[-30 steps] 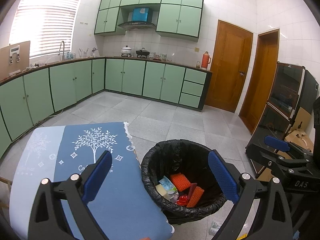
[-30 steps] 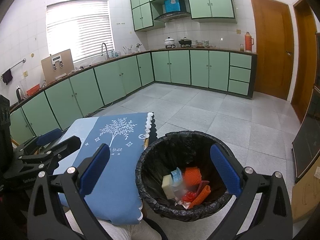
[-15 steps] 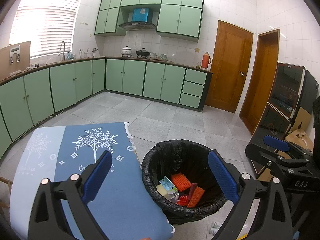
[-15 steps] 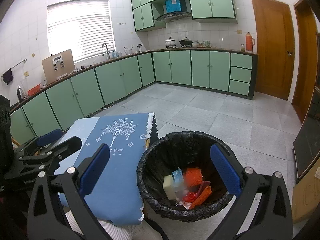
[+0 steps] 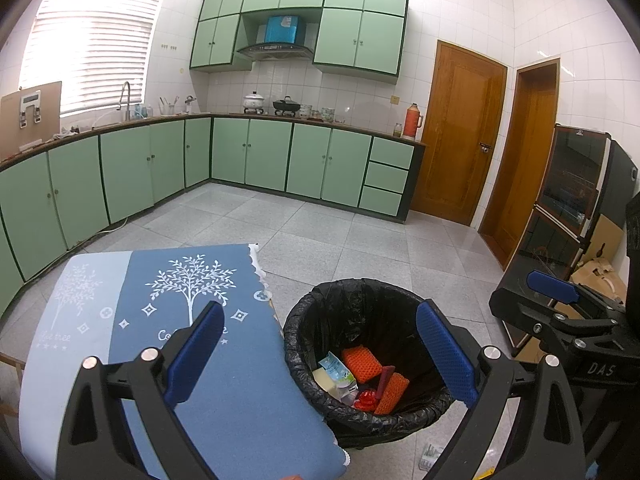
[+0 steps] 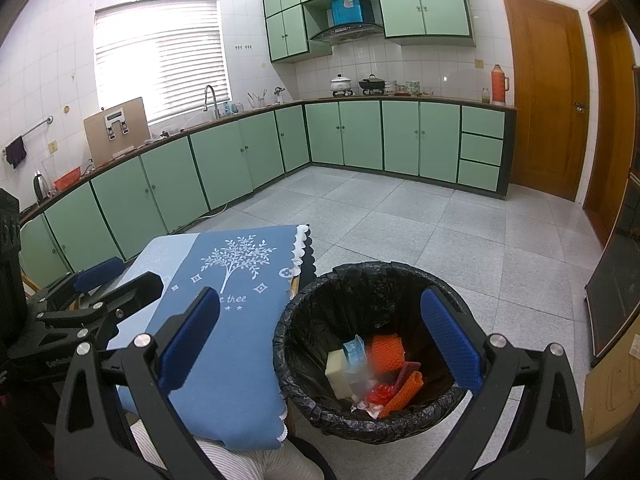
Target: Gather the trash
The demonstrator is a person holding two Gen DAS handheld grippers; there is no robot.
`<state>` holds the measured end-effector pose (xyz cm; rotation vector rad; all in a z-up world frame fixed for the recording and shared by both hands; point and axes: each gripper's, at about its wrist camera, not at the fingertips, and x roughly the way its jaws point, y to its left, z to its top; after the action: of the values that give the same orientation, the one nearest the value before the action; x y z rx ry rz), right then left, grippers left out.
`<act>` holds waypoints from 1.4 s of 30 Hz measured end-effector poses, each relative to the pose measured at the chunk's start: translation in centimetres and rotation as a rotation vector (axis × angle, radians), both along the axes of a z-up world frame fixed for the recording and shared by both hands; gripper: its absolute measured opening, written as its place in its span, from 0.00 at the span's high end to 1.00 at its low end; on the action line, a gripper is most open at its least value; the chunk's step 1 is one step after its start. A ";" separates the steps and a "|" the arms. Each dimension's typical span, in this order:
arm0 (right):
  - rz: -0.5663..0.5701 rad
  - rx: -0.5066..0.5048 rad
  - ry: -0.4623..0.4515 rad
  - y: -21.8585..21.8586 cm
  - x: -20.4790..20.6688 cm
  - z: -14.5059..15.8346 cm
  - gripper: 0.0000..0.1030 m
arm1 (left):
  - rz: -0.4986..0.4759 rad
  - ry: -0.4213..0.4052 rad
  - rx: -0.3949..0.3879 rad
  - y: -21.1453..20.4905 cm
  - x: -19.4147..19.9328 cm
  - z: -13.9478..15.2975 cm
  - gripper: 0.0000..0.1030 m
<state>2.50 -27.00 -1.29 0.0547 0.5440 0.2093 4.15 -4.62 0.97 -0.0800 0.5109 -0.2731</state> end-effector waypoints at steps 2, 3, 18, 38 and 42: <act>0.000 0.000 0.000 0.1 0.0 0.0 0.05 | 0.000 0.000 -0.002 0.0 0.0 0.0 0.08; 0.000 0.001 0.001 0.1 0.0 0.0 0.05 | 0.000 -0.001 -0.001 0.0 0.0 0.0 0.08; -0.001 0.000 0.000 0.0 0.0 0.0 0.05 | 0.000 0.001 0.000 0.0 0.0 -0.1 0.08; 0.000 -0.002 0.003 0.2 0.0 -0.1 0.05 | 0.000 0.001 -0.001 0.0 0.0 0.0 0.08; 0.000 -0.002 0.001 0.3 0.0 -0.2 0.05 | -0.001 -0.002 0.002 0.0 0.0 0.0 0.08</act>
<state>2.50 -26.71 -1.47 0.0532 0.5455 0.2087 4.12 -4.58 0.97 -0.0774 0.5096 -0.2737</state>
